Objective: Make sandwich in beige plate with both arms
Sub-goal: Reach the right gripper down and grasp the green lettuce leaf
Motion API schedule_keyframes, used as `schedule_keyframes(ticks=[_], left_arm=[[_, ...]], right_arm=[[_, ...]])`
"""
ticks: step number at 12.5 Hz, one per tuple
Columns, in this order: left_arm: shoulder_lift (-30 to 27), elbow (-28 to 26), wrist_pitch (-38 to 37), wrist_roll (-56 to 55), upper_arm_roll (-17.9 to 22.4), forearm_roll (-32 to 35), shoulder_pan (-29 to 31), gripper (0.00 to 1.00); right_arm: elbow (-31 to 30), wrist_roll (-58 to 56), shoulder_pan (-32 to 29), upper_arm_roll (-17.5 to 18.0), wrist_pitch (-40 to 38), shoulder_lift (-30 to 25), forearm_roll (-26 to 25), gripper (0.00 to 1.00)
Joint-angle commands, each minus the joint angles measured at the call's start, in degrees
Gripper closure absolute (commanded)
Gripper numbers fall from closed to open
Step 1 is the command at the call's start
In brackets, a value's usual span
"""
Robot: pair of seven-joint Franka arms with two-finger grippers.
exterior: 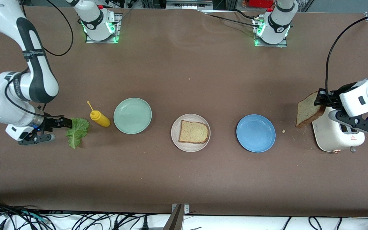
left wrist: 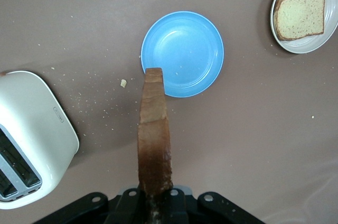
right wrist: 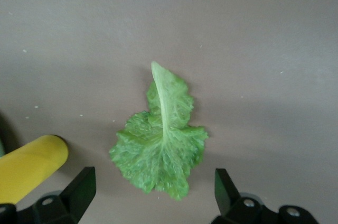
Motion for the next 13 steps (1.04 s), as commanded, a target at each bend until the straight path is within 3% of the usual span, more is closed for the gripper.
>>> schedule_keyframes(ticks=[1, 11, 13], left_arm=[[-0.64, 0.50, -0.99, -0.51, -0.24, 2.06, -0.09, 1.00], [-0.72, 0.50, -0.99, -0.60, -0.51, 2.06, -0.18, 1.00], [-0.72, 0.50, -0.99, -0.60, -0.51, 2.06, -0.27, 1.00]], right_arm=[[-1.28, 1.32, -0.39, 0.42, 2.18, 1.14, -0.64, 0.00], [-1.37, 7.91, -0.21, 0.42, 9.91, 8.17, -0.38, 0.01], [-1.37, 7.91, 0.14, 0.42, 10.45, 8.53, -0.38, 0.18]])
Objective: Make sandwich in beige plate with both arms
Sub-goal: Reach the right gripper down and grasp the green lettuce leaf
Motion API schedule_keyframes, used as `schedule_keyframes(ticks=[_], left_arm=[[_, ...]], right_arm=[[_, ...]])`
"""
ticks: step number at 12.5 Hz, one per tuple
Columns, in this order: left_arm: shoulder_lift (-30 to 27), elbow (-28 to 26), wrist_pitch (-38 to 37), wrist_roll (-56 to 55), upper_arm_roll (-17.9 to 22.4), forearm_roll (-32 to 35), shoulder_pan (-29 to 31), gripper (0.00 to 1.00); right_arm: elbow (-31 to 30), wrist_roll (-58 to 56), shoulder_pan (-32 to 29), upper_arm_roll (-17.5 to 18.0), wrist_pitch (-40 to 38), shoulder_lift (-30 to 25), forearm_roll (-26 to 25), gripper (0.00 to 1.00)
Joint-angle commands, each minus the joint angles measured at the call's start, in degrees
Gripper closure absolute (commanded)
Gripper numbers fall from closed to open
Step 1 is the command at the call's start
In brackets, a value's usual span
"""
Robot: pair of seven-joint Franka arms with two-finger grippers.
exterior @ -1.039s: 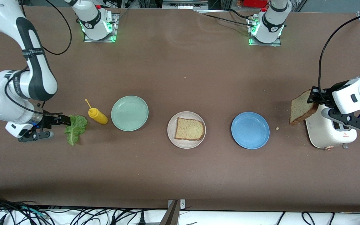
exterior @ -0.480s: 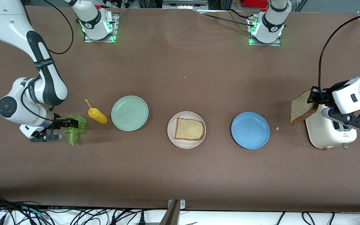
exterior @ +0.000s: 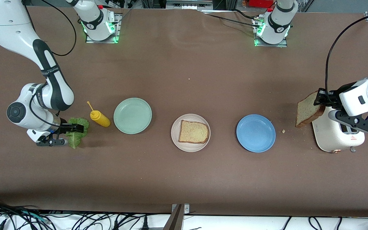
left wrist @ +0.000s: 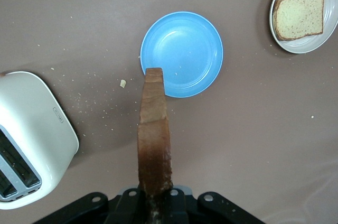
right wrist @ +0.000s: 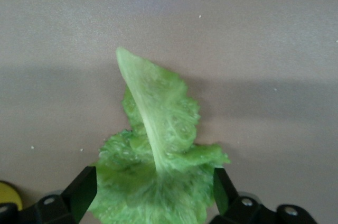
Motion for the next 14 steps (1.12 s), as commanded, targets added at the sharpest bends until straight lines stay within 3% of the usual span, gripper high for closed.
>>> schedule_keyframes(ticks=[1, 3, 5, 7, 10, 14], left_arm=[[-0.64, 0.41, -0.99, -0.66, -0.43, 2.04, -0.18, 1.00], [-0.64, 0.41, -0.99, -0.57, -0.43, 2.04, -0.18, 1.00], [-0.64, 0.50, -0.99, -0.66, -0.43, 2.04, -0.18, 1.00], [-0.64, 0.50, -0.99, -0.57, -0.43, 2.04, -0.17, 1.00], [-0.64, 0.50, -0.99, -0.57, -0.43, 2.04, -0.18, 1.00], [-0.64, 0.50, -0.99, -0.66, -0.61, 1.96, -0.26, 1.00]], right_arm=[[-0.42, 1.02, 0.33, 0.30, 1.51, 0.17, -0.39, 0.29], [-0.60, 1.02, 0.34, 0.30, 3.08, 1.31, -0.39, 0.46], [-1.21, 1.02, 0.34, 0.30, 4.41, 1.67, -0.39, 0.77], [-1.13, 1.81, 0.34, 0.30, 4.33, 1.50, -0.39, 1.00], [-1.04, 1.55, 0.34, 0.39, 3.98, -0.25, -0.39, 1.00], [-0.51, 1.46, 0.25, 0.30, -2.34, -6.14, -0.82, 1.00]])
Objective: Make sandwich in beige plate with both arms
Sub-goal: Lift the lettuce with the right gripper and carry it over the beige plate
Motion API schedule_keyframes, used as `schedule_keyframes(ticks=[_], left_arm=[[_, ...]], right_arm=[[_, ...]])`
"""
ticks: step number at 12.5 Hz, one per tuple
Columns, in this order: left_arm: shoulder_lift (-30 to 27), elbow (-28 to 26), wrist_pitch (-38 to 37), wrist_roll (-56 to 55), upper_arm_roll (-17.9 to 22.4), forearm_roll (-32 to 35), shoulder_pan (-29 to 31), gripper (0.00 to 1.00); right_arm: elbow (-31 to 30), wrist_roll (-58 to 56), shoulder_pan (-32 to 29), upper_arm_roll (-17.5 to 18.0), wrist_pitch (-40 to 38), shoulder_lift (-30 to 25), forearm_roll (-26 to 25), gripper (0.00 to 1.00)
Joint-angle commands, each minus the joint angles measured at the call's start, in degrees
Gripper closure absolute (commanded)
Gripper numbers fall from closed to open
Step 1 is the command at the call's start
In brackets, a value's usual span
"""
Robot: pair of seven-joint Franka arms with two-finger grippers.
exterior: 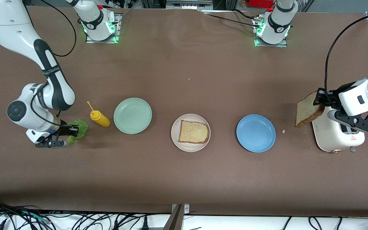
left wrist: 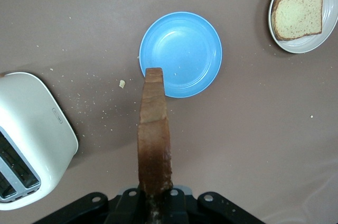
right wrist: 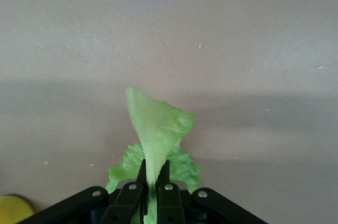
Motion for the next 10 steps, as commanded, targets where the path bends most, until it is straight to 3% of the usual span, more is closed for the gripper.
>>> schedule_keyframes(ticks=[1, 7, 10], left_arm=[[-0.62, 0.50, -0.99, -0.66, -0.42, 1.96, -0.24, 1.00], [-0.62, 0.50, -0.99, -0.57, -0.42, 1.96, -0.24, 1.00], [-0.62, 0.50, -0.99, -0.57, -0.25, 1.96, -0.15, 1.00]], right_arm=[[-0.58, 0.93, -0.02, 0.30, -4.81, -5.62, -0.91, 1.00], [1.09, 0.14, 0.59, 0.30, -12.64, -12.65, -1.61, 1.00], [6.17, -0.39, 2.08, 0.39, -20.80, -14.33, -1.52, 1.00]])
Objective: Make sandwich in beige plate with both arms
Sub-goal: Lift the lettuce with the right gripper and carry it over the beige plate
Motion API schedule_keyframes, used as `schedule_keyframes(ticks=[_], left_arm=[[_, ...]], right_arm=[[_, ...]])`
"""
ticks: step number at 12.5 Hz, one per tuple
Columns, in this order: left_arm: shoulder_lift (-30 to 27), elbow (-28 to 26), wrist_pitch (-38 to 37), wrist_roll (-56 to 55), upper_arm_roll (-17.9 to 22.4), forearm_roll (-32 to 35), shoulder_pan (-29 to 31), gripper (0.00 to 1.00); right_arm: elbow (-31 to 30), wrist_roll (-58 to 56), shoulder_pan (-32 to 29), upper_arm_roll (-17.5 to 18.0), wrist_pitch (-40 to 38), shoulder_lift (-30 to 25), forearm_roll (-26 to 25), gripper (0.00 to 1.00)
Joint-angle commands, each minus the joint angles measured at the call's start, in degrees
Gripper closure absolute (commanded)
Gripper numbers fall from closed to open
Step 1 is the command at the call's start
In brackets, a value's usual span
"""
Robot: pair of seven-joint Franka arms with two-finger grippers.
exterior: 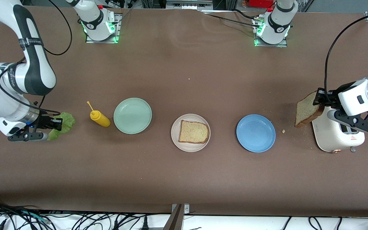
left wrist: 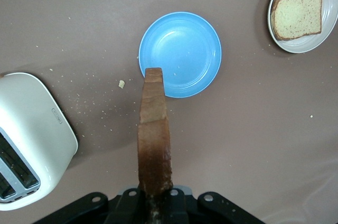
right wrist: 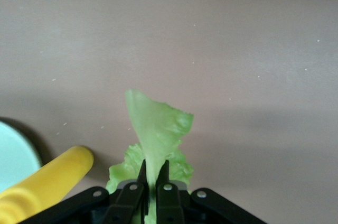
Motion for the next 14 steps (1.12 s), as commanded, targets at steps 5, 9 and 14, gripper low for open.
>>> schedule_keyframes(ticks=[5, 9, 14], left_arm=[[-0.60, 0.50, -0.99, -0.65, -0.46, 1.87, -0.11, 1.00], [-0.60, 0.50, -0.99, -0.65, -0.46, 1.96, -0.11, 1.00], [-0.60, 0.41, -0.99, -0.65, -0.54, 1.96, -0.11, 1.00]], right_arm=[[10.14, 0.03, 5.79, 2.33, -11.16, -2.07, 1.84, 1.00], [12.08, 0.73, 10.01, 2.96, -10.55, -0.76, 13.17, 1.00], [13.05, 6.36, 18.01, 3.05, -5.99, 4.60, 17.13, 1.00]])
